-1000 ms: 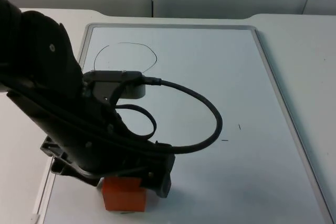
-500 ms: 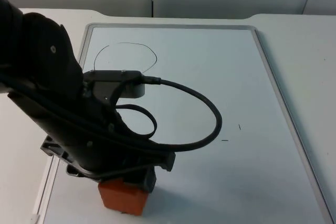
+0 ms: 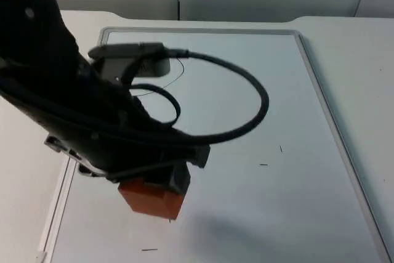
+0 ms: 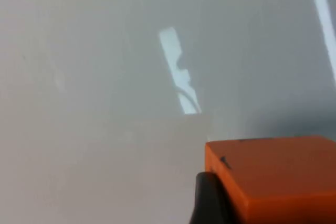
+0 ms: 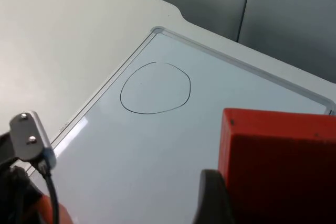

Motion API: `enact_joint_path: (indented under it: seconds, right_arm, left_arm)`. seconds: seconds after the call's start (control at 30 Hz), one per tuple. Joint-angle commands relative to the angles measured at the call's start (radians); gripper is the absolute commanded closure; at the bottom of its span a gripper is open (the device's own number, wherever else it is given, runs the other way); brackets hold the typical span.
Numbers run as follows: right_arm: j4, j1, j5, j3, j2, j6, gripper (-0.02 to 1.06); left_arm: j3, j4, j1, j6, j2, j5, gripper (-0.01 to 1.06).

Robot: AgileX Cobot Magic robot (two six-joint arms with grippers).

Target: Pick up one cube with the left hand and another cube with the right hand. First place the cube in the right hand at the target position, then stack the cube in the left hand on top.

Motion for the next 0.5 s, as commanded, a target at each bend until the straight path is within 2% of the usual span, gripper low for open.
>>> enact_joint_path:
  seconds: [0.0, 0.03, 0.17, 0.2, 0.3, 0.47]
  right_arm:
    - [0.002, -0.005, -0.011, -0.004, 0.000, -0.008, 1.05]
    - [0.002, -0.005, -0.011, -0.004, 0.000, -0.008, 1.05]
    - [0.002, -0.005, -0.006, -0.004, 0.000, -0.012, 1.05]
    - [0.002, -0.005, -0.006, -0.004, 0.000, -0.012, 1.05]
    - [0.002, -0.005, 0.001, -0.004, 0.000, -0.027, 1.05]
    - [0.004, -0.005, 0.018, -0.004, 0.014, -0.043, 1.05]
  left_arm:
    - [-0.002, 0.030, -0.007, 0.004, -0.111, 0.042, 1.05]
    - [-0.002, 0.030, -0.007, 0.004, -0.111, 0.042, 1.05]
    - [-0.002, 0.088, -0.007, 0.004, -0.306, 0.177, 1.05]
    - [-0.002, 0.088, -0.007, 0.004, -0.306, 0.177, 1.05]
    - [-0.002, 0.118, -0.007, -0.007, -0.411, 0.255, 1.05]
    - [0.000, 0.143, -0.007, -0.007, -0.558, 0.266, 1.05]
